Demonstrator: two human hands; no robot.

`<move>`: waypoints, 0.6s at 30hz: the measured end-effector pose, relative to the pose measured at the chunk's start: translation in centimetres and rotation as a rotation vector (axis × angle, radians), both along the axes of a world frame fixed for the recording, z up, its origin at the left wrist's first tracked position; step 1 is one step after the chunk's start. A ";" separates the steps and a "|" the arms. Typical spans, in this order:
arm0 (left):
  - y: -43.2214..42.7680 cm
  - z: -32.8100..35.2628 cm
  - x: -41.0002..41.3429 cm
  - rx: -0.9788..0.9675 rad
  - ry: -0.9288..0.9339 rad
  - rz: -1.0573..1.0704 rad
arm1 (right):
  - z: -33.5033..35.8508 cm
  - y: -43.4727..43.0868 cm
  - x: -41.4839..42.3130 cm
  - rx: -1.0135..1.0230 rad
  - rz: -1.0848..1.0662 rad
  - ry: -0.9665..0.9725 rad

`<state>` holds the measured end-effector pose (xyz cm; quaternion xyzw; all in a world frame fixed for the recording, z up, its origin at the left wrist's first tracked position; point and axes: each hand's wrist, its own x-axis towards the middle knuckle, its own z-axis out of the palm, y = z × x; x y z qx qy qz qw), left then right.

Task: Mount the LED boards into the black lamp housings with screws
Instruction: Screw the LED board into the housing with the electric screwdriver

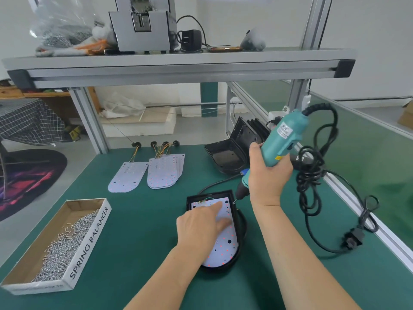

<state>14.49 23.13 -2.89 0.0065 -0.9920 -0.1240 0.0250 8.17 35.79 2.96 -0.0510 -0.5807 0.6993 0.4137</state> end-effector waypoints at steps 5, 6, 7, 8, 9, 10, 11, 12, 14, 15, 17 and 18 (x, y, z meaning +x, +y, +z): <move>1.0 0.3 -0.2 -0.078 0.014 -0.041 | -0.8 -0.4 -0.4 0.084 0.007 0.001; 1.1 0.3 -0.2 -0.088 0.019 -0.048 | -0.9 -0.5 -0.5 0.087 0.008 0.001; 1.1 0.3 -0.2 -0.095 0.024 -0.055 | -1.0 -0.6 -0.5 0.089 0.009 0.000; 1.2 0.3 -0.3 -0.102 0.028 -0.063 | -1.2 -0.6 -0.6 0.090 0.014 0.000; 1.2 0.3 -0.3 -0.109 0.033 -0.073 | -1.4 -0.7 -0.6 0.094 0.020 -0.001; 1.2 0.2 -0.3 -0.117 0.042 -0.085 | -1.5 -0.8 -0.7 0.102 0.023 -0.003; 1.2 0.1 -0.4 -0.126 0.050 -0.094 | -1.7 -0.8 -0.7 0.114 0.023 -0.003; 1.2 0.0 -0.4 -0.132 0.057 -0.099 | -1.9 -0.8 -0.8 0.125 0.026 -0.001; 1.2 -0.2 -0.5 -0.129 0.061 -0.100 | -2.2 -0.7 -0.8 0.136 0.037 0.002; 1.2 -0.2 -0.6 -0.126 0.059 -0.099 | -2.3 -0.7 -0.9 0.138 0.043 0.001; 1.2 -0.3 -0.7 -0.123 0.054 -0.098 | -2.4 -0.7 -0.9 0.140 0.052 0.000; 1.2 -0.4 -0.8 -0.123 0.054 -0.099 | -2.5 -0.7 -0.9 0.142 0.054 0.000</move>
